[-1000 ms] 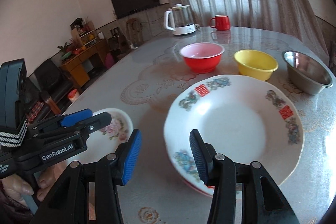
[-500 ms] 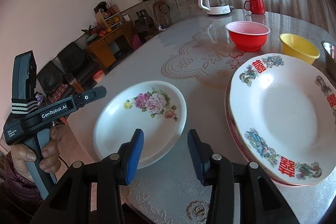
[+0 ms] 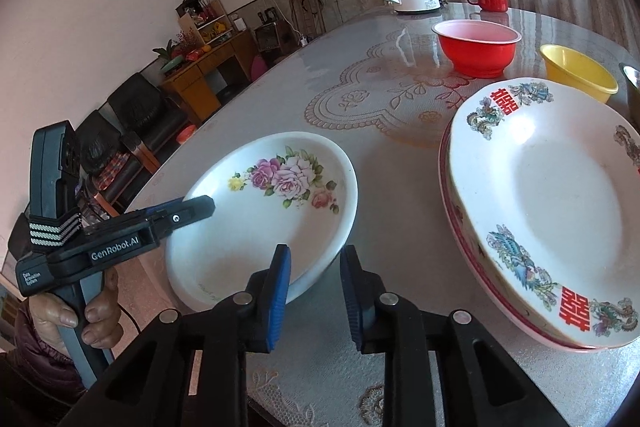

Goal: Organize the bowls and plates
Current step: 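Lift the pink-rose plate with the left gripper toward the plate stack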

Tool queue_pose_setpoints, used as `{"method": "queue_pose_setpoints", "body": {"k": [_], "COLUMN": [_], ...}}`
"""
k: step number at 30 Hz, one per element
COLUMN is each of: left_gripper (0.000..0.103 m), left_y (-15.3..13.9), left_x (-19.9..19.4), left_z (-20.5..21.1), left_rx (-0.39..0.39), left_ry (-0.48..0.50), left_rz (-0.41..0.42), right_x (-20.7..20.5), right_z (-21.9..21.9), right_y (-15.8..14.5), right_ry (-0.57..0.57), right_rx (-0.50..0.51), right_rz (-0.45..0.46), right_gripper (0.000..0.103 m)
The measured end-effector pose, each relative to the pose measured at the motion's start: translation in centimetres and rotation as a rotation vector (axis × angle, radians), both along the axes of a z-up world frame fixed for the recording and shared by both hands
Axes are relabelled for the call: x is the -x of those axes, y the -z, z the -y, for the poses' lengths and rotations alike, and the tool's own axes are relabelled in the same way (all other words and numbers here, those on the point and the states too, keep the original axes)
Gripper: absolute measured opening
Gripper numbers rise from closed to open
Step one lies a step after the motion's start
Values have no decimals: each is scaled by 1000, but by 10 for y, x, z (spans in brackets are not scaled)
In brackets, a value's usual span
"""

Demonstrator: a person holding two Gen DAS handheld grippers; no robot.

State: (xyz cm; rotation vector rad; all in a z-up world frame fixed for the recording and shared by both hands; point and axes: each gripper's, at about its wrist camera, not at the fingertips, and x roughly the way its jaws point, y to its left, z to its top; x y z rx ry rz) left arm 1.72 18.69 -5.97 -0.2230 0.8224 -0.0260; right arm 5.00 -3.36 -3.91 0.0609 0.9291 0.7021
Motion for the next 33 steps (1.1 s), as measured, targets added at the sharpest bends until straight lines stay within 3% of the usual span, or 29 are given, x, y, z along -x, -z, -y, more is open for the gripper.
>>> {"method": "queue_pose_setpoints", "body": {"k": [2, 8, 11, 16, 27, 33], "left_gripper": [21, 24, 26, 23, 23, 23], "left_y": [1, 2, 2, 1, -25, -47], "left_x": [2, 2, 3, 7, 6, -4], "left_z": [5, 3, 5, 1, 14, 36], "left_rx": [-30, 7, 3, 101, 159, 180], "left_ry": [-4, 6, 11, 16, 52, 124], "left_rz": [24, 34, 45, 58, 135, 193], "right_x": [-3, -2, 1, -2, -1, -1], "right_z": [0, -7, -10, -5, 17, 50], "right_y": [4, 6, 5, 3, -20, -40], "right_ry": [-8, -18, -6, 32, 81, 147], "right_rx": [-25, -10, 12, 47, 6, -78], "right_rz": [-28, -38, -17, 13, 51, 55], "right_gripper": [26, 32, 30, 24, 18, 15]}}
